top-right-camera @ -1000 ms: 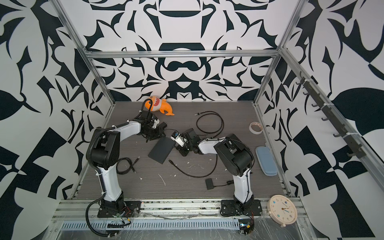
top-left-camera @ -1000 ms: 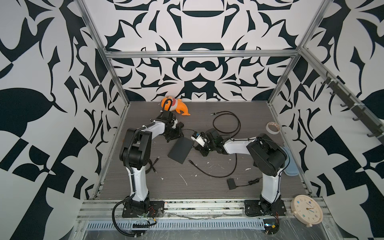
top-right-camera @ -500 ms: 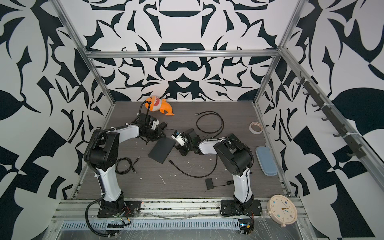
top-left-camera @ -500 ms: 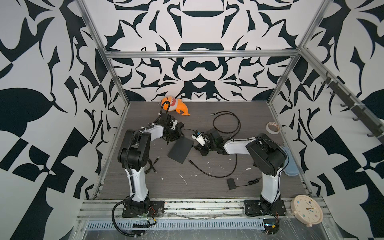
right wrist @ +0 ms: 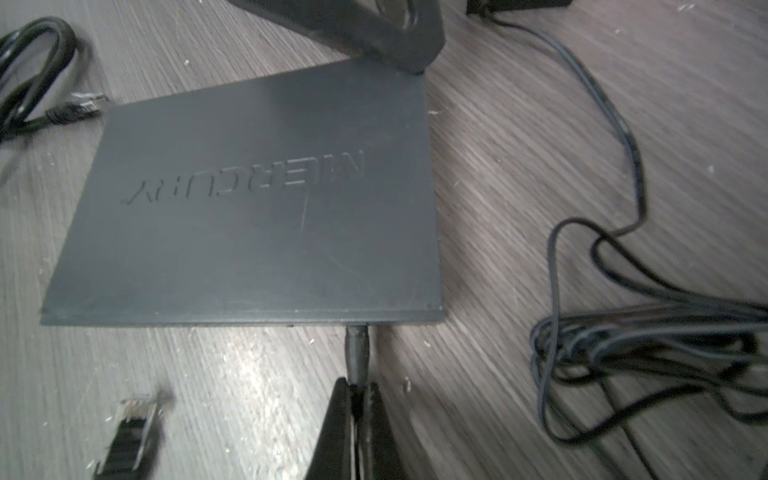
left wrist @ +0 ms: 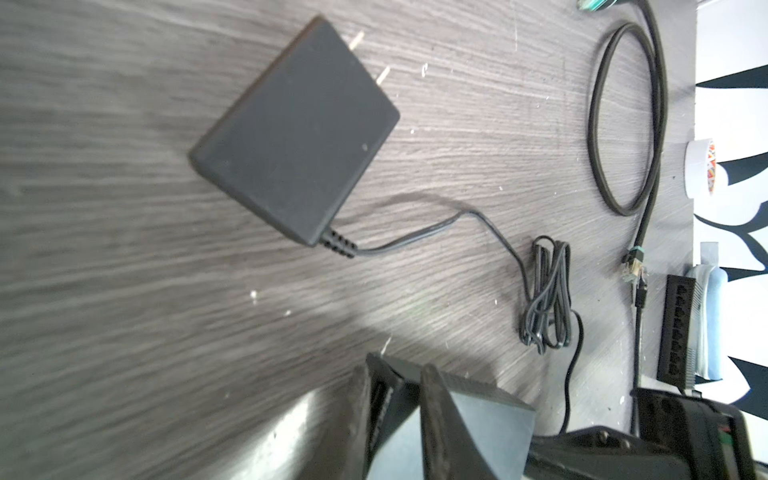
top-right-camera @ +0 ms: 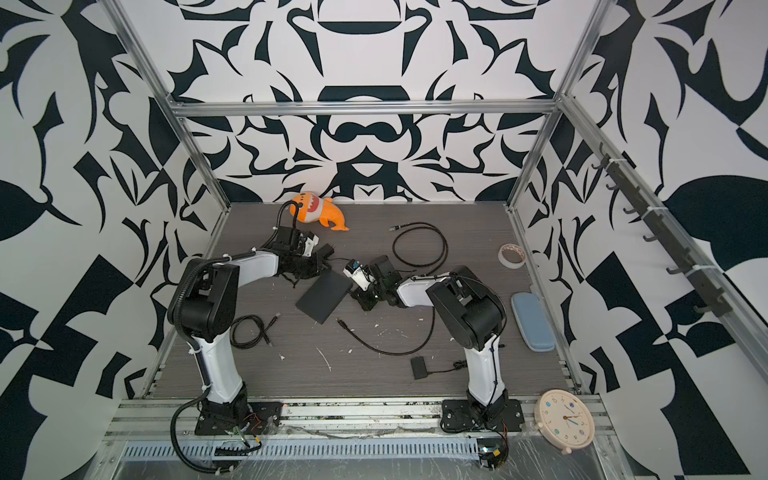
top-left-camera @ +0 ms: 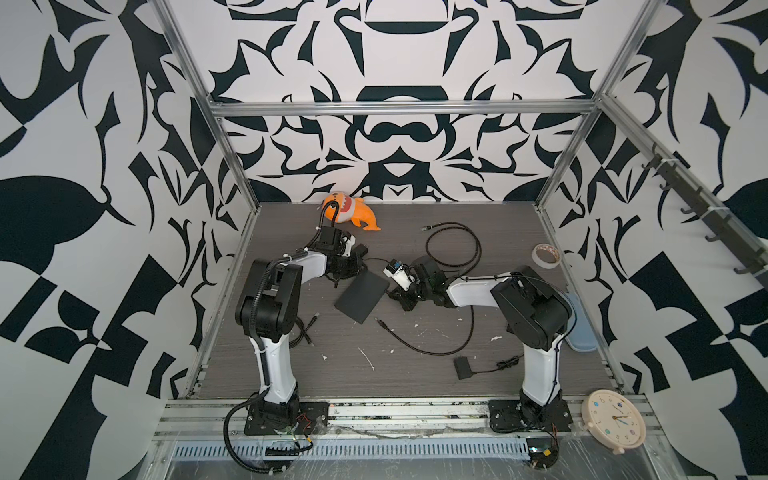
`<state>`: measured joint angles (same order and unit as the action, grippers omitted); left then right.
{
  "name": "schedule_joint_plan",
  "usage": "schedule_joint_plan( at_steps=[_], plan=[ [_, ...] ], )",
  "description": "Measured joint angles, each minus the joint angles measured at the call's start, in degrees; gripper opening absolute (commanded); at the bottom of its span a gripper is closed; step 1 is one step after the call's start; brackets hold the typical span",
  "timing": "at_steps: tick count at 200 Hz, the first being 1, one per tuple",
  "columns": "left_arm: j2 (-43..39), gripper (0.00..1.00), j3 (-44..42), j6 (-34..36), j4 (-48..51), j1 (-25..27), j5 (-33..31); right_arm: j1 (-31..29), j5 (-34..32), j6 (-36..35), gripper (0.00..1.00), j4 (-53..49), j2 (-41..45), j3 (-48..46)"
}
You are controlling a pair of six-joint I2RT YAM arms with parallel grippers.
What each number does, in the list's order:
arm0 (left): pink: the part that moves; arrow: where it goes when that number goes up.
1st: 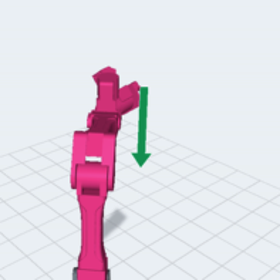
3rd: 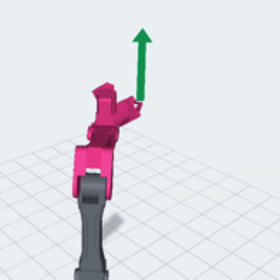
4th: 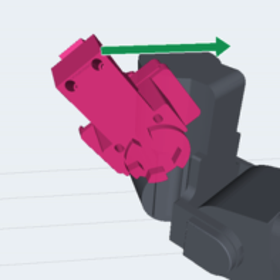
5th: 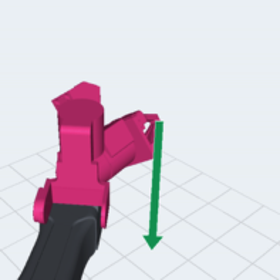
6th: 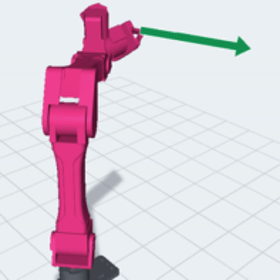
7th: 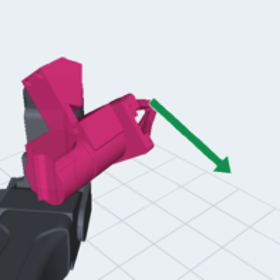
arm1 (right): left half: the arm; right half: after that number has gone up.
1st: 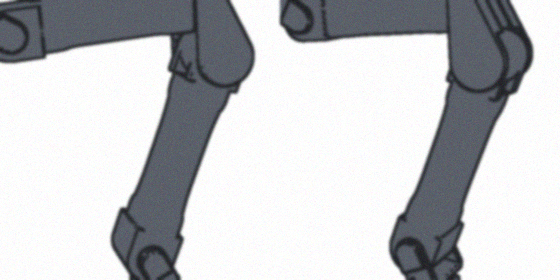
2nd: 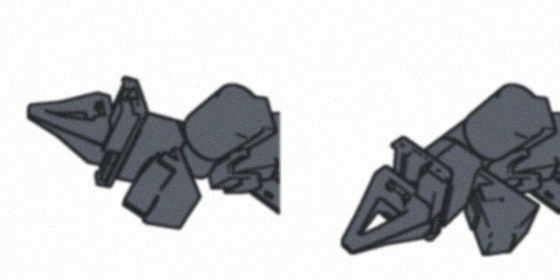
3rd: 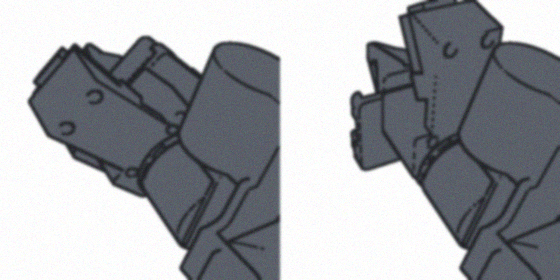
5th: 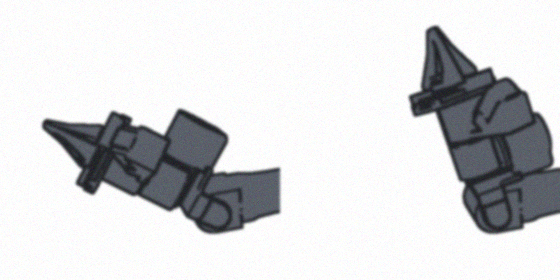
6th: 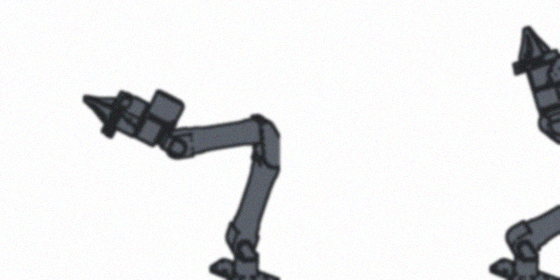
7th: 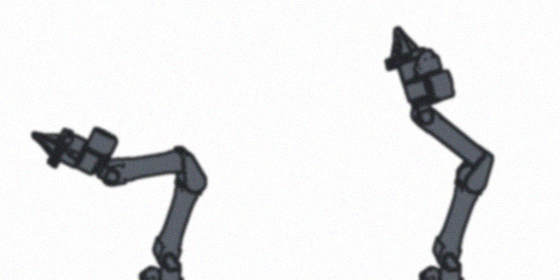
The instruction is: Insert the plug into the switch port
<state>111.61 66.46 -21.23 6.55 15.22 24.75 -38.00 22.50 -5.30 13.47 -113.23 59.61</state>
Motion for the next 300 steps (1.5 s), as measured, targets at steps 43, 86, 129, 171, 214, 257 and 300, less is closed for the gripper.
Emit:
schedule_joint_plan(
  at_steps=[43,86,129,171,214,257,300],
  plan=[
    [0.0,0.20,-0.6,-0.5,-2.6,0.0,-0.1,0.0,0.2,1.9,0.03,-3.1,-0.8,2.4],
    [-1.5,0.22,-2.2,-2.3,-4.0,0.0,-1.6,-0.3,-1.5,4.2,0.09,-3.9,-1.1,3.4],
    [-4.5,0.40,-5.0,-7.2,0.7,0.7,-4.9,-0.5,-5.8,5.3,0.26,-2.6,-1.4,4.4],
    [-6.1,0.49,-5.2,-9.7,3.4,0.2,-12.2,2.1,-5.8,5.7,0.39,-1.3,6.1,-1.6],
    [-6.4,0.50,-5.2,-10.8,3.8,-1.9,-14.6,5.4,-5.4,4.3,0.42,-4.5,15.6,-6.2],
    [-9.4,0.50,-8.3,-11.5,4.0,-2.0,-10.8,5.1,-2.8,1.2,0.40,-5.5,14.3,-6.4],
    [-11.9,0.52,-9.9,-11.3,4.9,-1.5,-6.7,4.9,-2.2,-9.4,0.36,-15.6,8.0,1.6]
  ],
)
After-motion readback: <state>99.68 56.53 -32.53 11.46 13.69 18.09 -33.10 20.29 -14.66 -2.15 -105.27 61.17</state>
